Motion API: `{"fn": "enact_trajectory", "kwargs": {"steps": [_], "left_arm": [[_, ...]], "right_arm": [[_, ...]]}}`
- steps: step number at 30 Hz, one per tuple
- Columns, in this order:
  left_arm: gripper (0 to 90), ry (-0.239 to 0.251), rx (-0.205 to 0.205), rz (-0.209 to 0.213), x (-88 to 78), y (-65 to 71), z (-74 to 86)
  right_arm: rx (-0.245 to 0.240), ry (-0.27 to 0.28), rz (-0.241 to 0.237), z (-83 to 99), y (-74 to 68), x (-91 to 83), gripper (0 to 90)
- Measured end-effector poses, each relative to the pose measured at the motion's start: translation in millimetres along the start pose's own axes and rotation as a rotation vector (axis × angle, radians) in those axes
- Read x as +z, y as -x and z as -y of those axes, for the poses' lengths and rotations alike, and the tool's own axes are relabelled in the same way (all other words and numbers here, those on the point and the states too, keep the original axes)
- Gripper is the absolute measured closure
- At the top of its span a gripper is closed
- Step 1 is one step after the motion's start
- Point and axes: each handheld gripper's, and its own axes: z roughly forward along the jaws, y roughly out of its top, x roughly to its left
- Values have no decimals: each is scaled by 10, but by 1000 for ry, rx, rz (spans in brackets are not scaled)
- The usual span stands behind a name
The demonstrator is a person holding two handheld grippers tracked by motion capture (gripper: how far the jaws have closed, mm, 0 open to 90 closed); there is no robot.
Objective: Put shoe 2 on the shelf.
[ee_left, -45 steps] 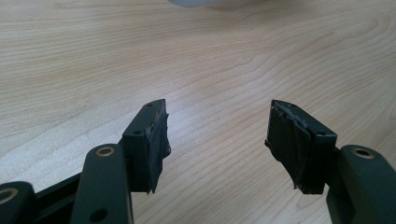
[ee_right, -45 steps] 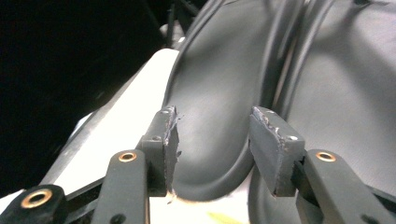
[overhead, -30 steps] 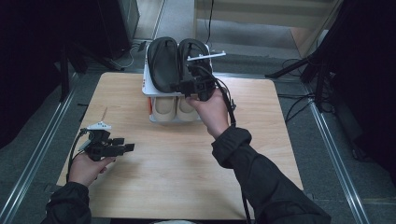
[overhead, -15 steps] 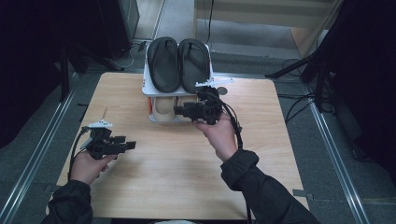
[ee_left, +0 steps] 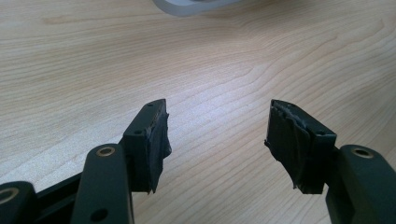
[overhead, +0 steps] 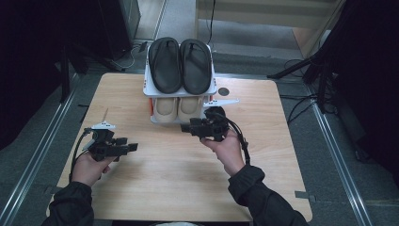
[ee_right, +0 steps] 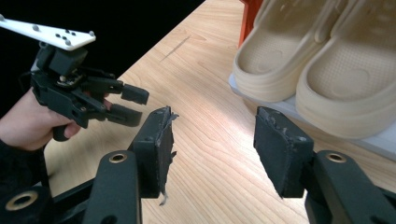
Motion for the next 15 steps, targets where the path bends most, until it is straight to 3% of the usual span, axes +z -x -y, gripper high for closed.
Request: {"fn": "enact_trajectory", "kwargs": {"steps": [4,15], "left_arm": [[389,-7,3,1,0,-5,1],[387,-15,14,2,10,11,6]], "right_arm": [[-27,-3,2,104,47,6,480],[-36,15,17,406,242,-62,480]]}}
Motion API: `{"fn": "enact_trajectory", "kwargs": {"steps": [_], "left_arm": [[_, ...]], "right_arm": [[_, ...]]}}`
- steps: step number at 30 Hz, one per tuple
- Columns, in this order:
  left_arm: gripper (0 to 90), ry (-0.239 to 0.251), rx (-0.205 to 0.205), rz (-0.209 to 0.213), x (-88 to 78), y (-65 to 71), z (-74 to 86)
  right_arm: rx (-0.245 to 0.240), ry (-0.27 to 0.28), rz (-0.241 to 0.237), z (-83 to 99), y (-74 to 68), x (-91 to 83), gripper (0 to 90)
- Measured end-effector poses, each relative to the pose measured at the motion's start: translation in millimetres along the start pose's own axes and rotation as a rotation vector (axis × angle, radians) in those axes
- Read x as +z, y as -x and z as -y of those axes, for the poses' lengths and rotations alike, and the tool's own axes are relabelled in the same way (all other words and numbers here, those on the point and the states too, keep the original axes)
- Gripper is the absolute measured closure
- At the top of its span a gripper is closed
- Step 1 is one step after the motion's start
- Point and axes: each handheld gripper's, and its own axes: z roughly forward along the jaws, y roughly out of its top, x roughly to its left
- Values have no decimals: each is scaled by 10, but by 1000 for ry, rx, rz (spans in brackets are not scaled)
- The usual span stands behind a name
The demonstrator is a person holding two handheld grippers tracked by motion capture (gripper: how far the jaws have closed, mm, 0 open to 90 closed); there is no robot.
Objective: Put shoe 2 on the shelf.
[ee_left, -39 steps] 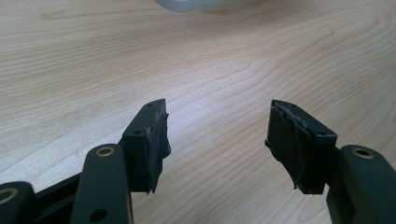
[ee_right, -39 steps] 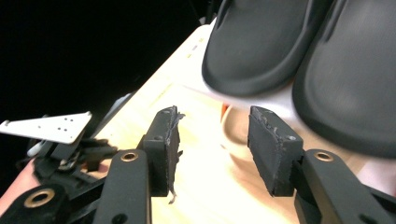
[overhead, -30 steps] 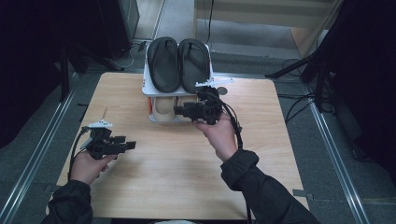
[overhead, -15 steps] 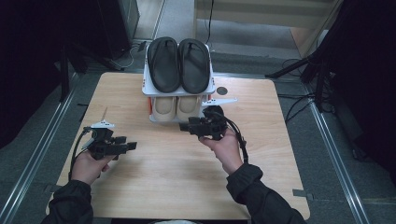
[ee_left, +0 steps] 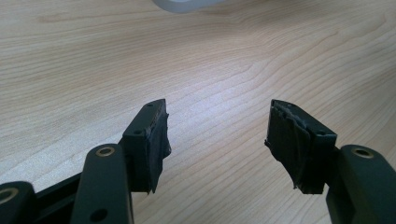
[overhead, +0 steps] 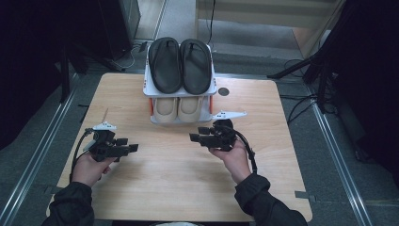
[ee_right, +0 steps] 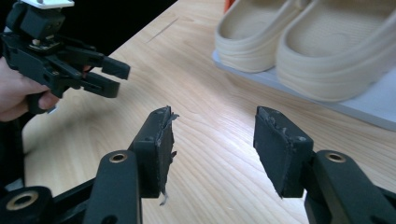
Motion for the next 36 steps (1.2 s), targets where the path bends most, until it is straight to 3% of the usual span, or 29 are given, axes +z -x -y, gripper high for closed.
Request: {"fn": "enact_trajectory", "kwargs": {"steps": [4,8,11,13,22,30,36], "left_arm": [[386,-6,3,-1,1,0,-1],[385,-3,5,0,-1,7,0],[385,-4,8,1,-1,9,0],[385,-6,10,4,0,10,-1],[376,-22,13,13,25,13,-8],[371,-16,4,5,24,-15,-12],[369,-22,-4,7,24,-37,-19]], "right_arm": [[-7,-20,28,70,69,-78,481],[5,32,36,144,138,-176,481],[24,18,54,187,182,-235,480],[18,36,68,227,209,-273,481],[16,33,197,322,364,-449,482],[110,59,229,386,617,-518,480],[134,59,232,389,656,-519,474]]}}
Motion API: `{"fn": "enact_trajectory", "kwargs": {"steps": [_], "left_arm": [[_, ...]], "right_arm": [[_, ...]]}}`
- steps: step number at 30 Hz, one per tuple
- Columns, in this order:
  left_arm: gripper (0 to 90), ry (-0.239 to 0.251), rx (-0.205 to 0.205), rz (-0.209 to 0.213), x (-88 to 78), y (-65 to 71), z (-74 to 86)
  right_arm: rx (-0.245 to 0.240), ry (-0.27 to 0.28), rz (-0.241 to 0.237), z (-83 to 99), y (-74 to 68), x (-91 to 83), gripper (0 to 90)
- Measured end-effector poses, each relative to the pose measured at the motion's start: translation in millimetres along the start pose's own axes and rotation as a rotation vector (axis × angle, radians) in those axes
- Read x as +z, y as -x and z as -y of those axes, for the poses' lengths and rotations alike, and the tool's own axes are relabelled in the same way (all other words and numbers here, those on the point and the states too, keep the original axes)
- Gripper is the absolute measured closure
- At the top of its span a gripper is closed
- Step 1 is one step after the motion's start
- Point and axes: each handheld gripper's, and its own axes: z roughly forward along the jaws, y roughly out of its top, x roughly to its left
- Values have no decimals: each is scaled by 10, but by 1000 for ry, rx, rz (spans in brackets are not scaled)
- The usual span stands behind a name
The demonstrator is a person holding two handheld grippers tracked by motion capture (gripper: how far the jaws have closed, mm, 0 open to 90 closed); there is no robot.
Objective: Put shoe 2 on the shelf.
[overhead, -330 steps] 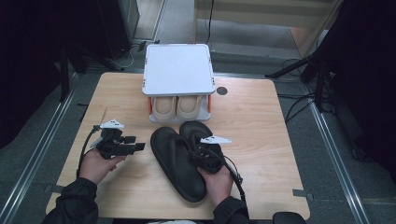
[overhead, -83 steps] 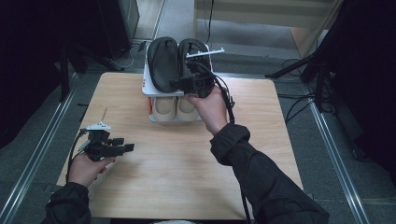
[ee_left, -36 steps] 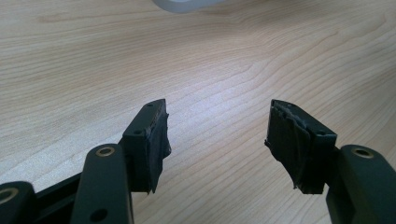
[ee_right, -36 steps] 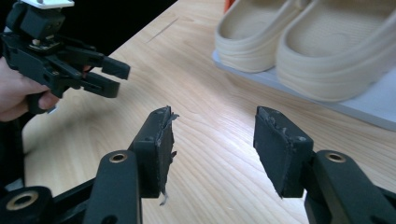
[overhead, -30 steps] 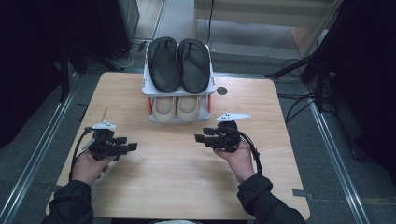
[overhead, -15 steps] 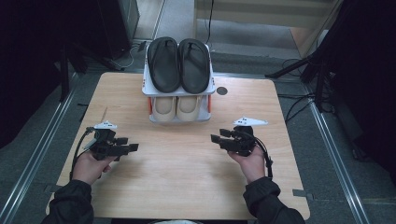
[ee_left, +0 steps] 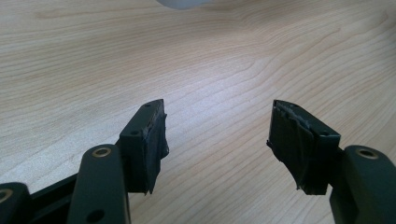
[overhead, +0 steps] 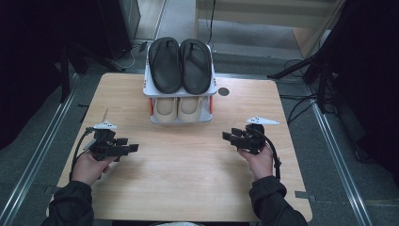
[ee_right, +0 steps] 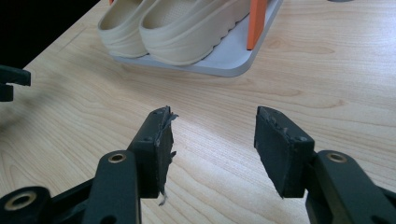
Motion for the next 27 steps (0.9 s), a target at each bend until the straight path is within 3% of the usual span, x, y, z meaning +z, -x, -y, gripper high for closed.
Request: {"fn": "enact_trajectory", "kwargs": {"steps": [27], "left_arm": [[358,-30,-1,-3,42,0,8]], "right_arm": [[-13,-27,0,11,-14,48,459]]}}
